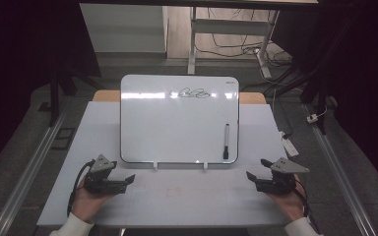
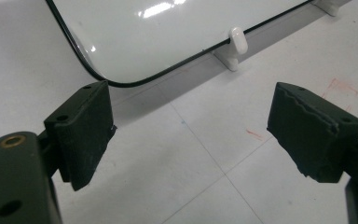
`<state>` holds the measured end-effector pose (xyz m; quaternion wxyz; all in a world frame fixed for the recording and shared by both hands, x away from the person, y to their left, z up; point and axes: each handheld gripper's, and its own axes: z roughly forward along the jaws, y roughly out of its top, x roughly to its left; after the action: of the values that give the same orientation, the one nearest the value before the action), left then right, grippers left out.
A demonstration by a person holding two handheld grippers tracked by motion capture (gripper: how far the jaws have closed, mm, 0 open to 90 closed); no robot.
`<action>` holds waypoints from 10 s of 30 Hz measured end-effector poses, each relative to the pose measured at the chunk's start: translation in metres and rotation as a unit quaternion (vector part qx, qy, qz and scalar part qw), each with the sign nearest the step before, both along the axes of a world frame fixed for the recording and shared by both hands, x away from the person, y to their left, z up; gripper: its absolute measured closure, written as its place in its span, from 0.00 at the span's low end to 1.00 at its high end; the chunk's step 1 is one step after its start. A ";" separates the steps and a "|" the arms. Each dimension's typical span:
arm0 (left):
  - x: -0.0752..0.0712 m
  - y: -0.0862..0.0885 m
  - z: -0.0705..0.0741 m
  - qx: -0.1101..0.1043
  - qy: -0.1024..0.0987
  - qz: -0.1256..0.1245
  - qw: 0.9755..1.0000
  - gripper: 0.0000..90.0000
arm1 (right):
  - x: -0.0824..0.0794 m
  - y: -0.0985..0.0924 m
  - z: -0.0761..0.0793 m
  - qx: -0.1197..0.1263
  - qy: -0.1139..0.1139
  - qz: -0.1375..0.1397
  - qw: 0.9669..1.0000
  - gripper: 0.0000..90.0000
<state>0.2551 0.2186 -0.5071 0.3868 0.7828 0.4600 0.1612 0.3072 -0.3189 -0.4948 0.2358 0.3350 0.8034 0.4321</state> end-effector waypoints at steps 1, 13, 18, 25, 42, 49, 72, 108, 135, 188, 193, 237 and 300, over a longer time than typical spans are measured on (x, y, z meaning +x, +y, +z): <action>0.000 0.000 0.000 0.000 0.000 0.000 1.000 0.17 | 0.000 0.000 0.000 0.000 0.000 0.000 1.000 0.27; 0.002 0.003 0.000 0.000 0.004 0.004 1.000 0.18 | -0.001 0.000 -0.001 0.006 0.013 -0.003 1.000 0.28; 0.002 0.003 0.000 -0.005 0.009 0.003 1.000 0.17 | -0.002 0.006 0.003 0.006 0.012 -0.001 1.000 0.28; 0.003 0.004 -0.001 -0.003 0.011 -0.004 1.000 0.17 | -0.004 0.017 0.020 0.000 0.000 -0.019 1.000 0.30; -0.001 0.002 -0.002 0.008 0.002 -0.008 1.000 0.17 | 0.041 0.084 0.045 0.003 0.019 -0.054 0.998 0.40; -0.002 0.000 -0.003 0.014 0.002 -0.010 1.000 0.16 | 0.066 0.112 0.044 -0.024 0.014 -0.093 0.995 0.54; -0.005 -0.001 -0.002 0.017 -0.005 -0.010 1.000 0.17 | 0.077 0.135 0.042 -0.026 0.003 -0.131 0.991 0.89; 0.052 -0.146 0.038 -0.077 -0.018 -0.164 0.983 0.40 | 0.020 0.171 0.065 0.178 -0.008 0.066 0.982 0.89; 0.060 -0.145 0.042 -0.023 -0.020 -0.238 0.971 0.88 | 0.026 0.163 0.057 0.072 0.084 0.207 0.972 0.76; -0.012 -0.006 0.012 -0.003 -0.022 -0.044 0.999 0.24 | 0.044 0.124 0.078 0.145 -0.079 0.089 0.982 0.89; -0.011 -0.006 0.012 -0.003 -0.022 -0.043 0.999 0.24 | 0.071 0.126 0.088 0.148 -0.110 0.048 0.982 0.89; -0.011 -0.004 0.005 0.004 -0.021 -0.045 0.999 0.23 | 0.164 0.151 0.096 0.180 -0.144 -0.024 0.973 0.90; -0.010 -0.002 0.003 0.006 -0.020 -0.045 0.999 0.23 | 0.161 0.175 0.086 0.180 -0.129 0.023 0.975 0.90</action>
<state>0.2454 0.2161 -0.5040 0.3981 0.8016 0.4156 0.1618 0.4680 -0.1434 -0.4092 0.2634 0.2948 0.6827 0.6145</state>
